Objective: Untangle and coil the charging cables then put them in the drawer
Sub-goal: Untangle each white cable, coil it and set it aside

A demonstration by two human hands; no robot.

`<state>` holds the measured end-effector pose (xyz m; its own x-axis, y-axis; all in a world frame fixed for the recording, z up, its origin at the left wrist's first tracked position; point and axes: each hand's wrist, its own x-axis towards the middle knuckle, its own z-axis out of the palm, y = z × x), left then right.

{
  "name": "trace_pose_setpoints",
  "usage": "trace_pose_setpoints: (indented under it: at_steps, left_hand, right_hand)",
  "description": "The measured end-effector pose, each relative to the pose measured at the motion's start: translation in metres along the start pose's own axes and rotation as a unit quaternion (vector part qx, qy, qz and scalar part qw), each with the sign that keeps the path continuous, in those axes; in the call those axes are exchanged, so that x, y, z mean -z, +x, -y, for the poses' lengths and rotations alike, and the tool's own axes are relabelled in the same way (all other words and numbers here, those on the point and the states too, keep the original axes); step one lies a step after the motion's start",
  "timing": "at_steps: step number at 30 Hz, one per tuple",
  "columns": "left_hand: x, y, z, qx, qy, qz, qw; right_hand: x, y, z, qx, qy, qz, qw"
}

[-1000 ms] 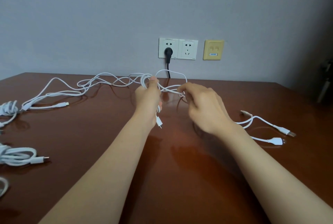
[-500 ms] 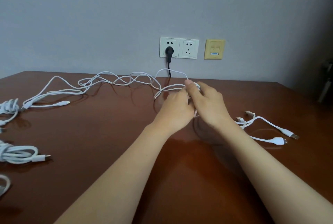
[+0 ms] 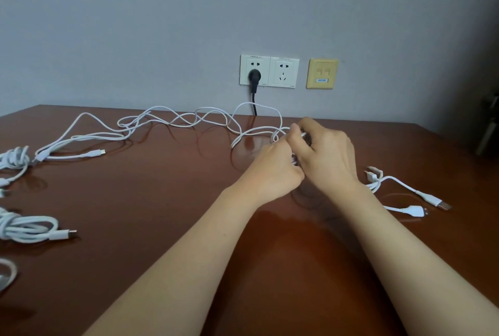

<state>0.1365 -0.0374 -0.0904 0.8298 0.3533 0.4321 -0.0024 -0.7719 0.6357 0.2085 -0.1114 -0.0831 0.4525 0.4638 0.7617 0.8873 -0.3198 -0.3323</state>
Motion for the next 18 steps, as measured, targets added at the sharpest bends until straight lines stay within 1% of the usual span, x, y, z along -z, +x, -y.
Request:
trace_pose_setpoints:
  at_steps: [2,4,7,9,11,14,15,18]
  left_hand:
    - [-0.001,0.001,0.002,0.010,-0.006,0.005,1.000]
    - [-0.002,0.003,0.003,0.023,-0.014,0.001,1.000]
    - [-0.001,0.003,0.006,0.053,-0.058,0.011,0.997]
    - [-0.001,0.003,0.007,0.050,-0.099,0.038,0.993]
    - [0.001,0.004,0.006,0.045,-0.169,0.072,0.982]
    - [0.005,0.007,0.003,0.094,-0.237,0.119,0.960]
    - [0.007,0.009,0.001,0.111,-0.237,0.131,0.956]
    - [0.011,0.007,0.006,0.155,-0.183,0.174,0.955]
  right_hand:
    - [0.001,0.000,0.002,0.000,-0.025,-0.019,1.000]
    - [0.002,0.000,0.004,-0.012,-0.026,-0.027,0.999]
    - [0.001,0.002,0.004,-0.056,0.011,0.000,0.998]
    - [0.000,0.003,0.002,-0.093,0.040,0.009,0.995]
    - [0.001,0.004,0.000,-0.121,0.062,0.004,0.991]
    - [0.003,0.006,-0.003,-0.154,0.091,0.003,0.984]
    - [0.004,0.007,-0.004,-0.165,0.093,-0.002,0.982]
    - [0.008,0.009,-0.008,-0.196,0.084,-0.034,0.976]
